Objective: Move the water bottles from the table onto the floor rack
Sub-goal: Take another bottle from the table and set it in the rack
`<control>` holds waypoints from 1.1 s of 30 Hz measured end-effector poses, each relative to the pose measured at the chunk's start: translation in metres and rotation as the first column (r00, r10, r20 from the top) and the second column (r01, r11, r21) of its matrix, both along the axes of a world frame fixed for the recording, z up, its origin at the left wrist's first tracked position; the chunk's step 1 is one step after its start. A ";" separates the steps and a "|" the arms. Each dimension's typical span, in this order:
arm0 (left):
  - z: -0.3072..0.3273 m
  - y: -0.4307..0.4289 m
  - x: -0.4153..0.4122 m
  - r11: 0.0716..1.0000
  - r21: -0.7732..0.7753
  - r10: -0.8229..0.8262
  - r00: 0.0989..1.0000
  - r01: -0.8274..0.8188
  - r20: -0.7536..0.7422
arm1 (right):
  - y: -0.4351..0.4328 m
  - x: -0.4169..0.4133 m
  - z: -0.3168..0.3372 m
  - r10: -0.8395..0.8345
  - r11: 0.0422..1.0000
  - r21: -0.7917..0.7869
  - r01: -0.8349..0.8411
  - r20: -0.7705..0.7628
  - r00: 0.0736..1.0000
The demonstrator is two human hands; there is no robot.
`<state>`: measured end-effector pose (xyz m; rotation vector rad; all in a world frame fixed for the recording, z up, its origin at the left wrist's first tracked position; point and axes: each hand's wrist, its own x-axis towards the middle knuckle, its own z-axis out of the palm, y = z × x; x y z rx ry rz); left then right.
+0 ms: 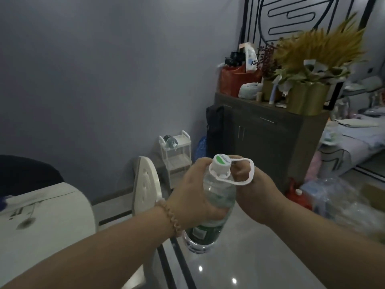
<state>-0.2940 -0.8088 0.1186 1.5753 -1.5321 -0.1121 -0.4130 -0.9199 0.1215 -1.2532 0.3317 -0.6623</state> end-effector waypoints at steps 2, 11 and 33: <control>-0.007 -0.034 0.019 0.999 -0.010 -0.030 0.999 0.030 0.025 | -0.034 0.025 -0.001 -0.138 0.984 0.104 0.147 -0.090 0.986; -0.043 -0.153 0.111 0.985 -0.128 -0.062 0.929 0.116 0.364 | -0.173 0.137 -0.027 0.504 0.749 0.610 -0.259 -0.269 0.821; -0.083 -0.492 0.358 0.998 0.057 -0.043 0.814 0.012 0.580 | -0.538 0.402 -0.071 0.558 0.757 0.558 -0.341 -0.278 0.782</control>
